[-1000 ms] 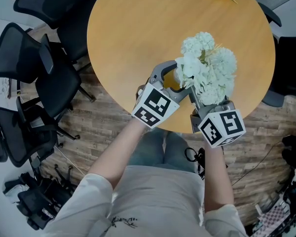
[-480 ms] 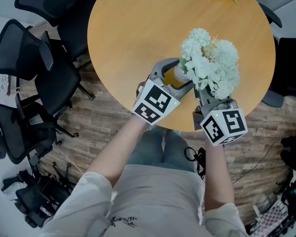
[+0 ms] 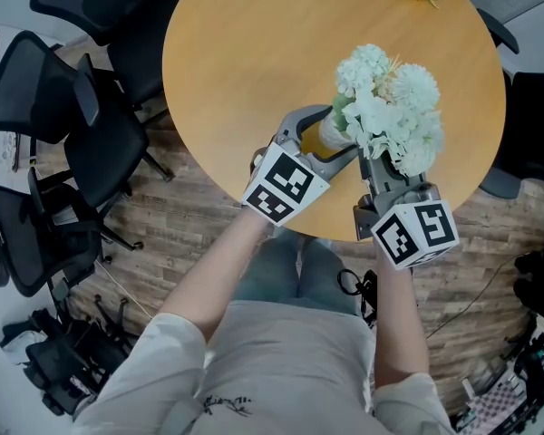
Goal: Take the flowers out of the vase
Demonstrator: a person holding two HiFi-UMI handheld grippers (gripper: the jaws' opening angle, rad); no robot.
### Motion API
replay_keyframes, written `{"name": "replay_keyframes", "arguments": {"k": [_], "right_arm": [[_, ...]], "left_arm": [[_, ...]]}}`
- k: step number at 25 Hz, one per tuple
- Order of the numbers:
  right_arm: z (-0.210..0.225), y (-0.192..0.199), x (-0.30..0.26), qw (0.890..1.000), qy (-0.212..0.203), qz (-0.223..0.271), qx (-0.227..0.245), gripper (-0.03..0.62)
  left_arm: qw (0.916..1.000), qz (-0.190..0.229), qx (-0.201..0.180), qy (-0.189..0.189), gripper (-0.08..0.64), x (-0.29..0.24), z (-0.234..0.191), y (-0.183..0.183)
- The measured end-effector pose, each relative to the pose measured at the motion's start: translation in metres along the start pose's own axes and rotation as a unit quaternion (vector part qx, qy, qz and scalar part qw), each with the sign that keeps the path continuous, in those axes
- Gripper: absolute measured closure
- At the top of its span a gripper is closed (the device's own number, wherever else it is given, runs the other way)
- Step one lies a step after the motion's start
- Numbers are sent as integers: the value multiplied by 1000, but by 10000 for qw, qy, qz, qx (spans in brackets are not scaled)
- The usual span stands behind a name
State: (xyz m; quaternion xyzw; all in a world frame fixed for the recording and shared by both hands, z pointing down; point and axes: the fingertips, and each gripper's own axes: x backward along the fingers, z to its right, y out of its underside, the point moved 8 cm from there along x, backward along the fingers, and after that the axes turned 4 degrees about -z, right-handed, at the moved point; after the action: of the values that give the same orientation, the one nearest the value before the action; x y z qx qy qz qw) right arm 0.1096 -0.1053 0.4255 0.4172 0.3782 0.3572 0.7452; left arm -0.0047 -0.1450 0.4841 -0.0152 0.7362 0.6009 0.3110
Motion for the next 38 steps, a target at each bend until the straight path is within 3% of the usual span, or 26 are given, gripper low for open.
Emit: {"name": "replay_keyframes", "arguments": {"k": [38], "right_arm": [[-4, -67, 43, 9992, -188, 359, 63, 546]], "left_arm": [[9997, -255, 70, -3, 244, -3, 0, 2]]}}
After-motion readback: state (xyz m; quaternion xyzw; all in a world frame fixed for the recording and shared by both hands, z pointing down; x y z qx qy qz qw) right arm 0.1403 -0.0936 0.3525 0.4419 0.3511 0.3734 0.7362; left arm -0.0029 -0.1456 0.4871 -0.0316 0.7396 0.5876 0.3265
